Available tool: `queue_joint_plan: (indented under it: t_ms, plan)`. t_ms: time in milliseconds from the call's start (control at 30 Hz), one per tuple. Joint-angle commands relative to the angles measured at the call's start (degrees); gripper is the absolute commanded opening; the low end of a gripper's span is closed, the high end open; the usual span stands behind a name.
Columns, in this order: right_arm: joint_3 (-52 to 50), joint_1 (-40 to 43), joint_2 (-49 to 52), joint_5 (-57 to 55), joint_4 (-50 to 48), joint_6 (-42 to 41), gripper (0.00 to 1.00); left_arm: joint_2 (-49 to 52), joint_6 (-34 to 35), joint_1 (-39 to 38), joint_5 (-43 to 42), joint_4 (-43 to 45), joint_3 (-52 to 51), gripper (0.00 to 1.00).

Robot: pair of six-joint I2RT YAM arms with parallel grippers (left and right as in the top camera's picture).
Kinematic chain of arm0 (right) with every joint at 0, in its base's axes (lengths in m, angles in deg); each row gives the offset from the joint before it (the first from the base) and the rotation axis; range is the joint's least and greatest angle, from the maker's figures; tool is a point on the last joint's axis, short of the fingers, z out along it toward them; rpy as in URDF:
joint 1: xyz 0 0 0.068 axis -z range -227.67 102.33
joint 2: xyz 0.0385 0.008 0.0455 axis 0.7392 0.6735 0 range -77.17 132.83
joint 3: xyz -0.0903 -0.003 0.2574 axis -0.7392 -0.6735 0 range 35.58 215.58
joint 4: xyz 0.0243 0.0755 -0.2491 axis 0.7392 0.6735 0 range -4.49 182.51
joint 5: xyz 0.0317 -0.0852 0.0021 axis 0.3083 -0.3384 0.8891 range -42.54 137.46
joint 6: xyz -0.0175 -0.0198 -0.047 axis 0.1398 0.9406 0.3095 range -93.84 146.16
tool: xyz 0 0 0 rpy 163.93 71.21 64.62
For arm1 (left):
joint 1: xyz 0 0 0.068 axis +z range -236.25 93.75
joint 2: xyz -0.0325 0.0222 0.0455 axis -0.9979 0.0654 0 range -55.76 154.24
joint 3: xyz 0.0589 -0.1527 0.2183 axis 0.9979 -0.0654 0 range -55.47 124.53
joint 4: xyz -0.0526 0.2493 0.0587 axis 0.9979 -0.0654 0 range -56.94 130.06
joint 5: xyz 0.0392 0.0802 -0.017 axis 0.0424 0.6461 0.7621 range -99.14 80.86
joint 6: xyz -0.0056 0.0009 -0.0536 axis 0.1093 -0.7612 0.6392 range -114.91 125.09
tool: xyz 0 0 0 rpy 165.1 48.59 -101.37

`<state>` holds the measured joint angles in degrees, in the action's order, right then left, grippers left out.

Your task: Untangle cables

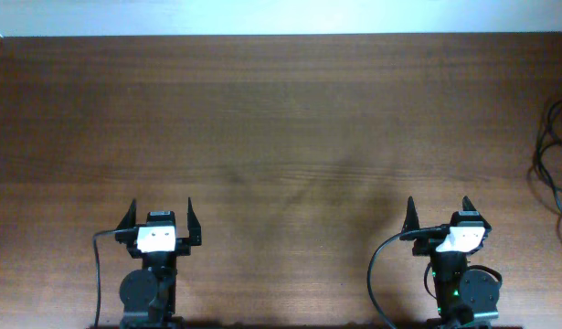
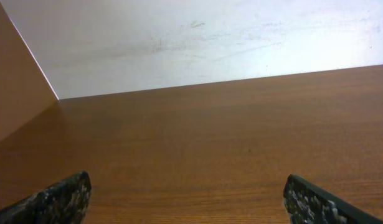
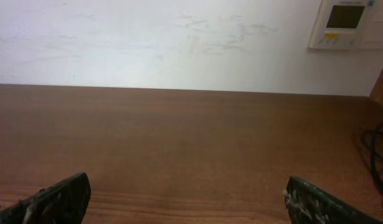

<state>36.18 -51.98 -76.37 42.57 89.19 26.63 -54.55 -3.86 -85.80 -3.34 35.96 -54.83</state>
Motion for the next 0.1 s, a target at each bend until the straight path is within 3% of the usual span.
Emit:
queue_joint_plan:
  t_ms: [0,67]
  plan:
    - [-0.28,0.33,-0.59,0.11,0.59,0.13,0.99,-0.44,0.70,0.20,-0.42,-0.31,-0.11,0.99]
    - [-0.28,0.33,-0.59,0.11,0.59,0.13,0.99,-0.44,0.70,0.20,-0.42,-0.33,-0.11,0.99]
